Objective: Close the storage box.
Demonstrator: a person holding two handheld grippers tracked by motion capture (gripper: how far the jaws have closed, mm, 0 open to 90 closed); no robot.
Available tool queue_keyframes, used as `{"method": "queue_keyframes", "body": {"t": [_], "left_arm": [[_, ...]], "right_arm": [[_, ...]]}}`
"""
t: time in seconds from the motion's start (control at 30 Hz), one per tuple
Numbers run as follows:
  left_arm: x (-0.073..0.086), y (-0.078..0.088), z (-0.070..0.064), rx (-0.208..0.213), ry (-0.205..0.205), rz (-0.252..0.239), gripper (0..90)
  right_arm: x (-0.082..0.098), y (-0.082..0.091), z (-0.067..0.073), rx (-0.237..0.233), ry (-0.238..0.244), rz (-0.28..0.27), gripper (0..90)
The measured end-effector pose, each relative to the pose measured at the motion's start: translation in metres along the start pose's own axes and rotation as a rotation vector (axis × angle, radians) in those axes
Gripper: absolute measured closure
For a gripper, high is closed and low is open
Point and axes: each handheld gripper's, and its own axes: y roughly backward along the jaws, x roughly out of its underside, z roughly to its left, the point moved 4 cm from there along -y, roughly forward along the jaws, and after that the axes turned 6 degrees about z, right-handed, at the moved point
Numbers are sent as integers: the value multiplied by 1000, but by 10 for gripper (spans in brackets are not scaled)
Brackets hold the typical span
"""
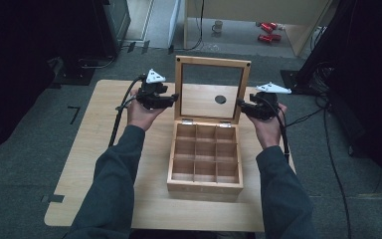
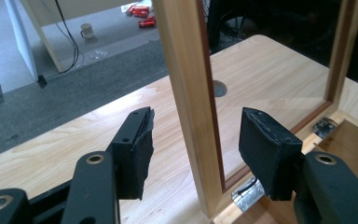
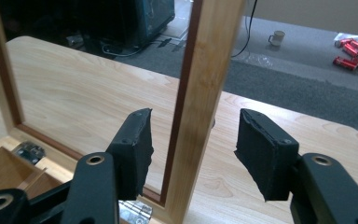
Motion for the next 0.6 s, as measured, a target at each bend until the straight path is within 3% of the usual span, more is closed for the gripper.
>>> {"method": "queue_keyframes", "body": {"t": [0.13,0.57,0.6], "left_arm": [[3,-12,-2,16,9,16,450],[5,-30,-3,25,39,25,480],[5,-33,-3,21,34,42,492]], "right_arm": [[3,-10,-2,-23,-28,12,430],[5,-27,-2,-38,-32,31,440],[5,-29,-4,-38,-42,32,448]]}}
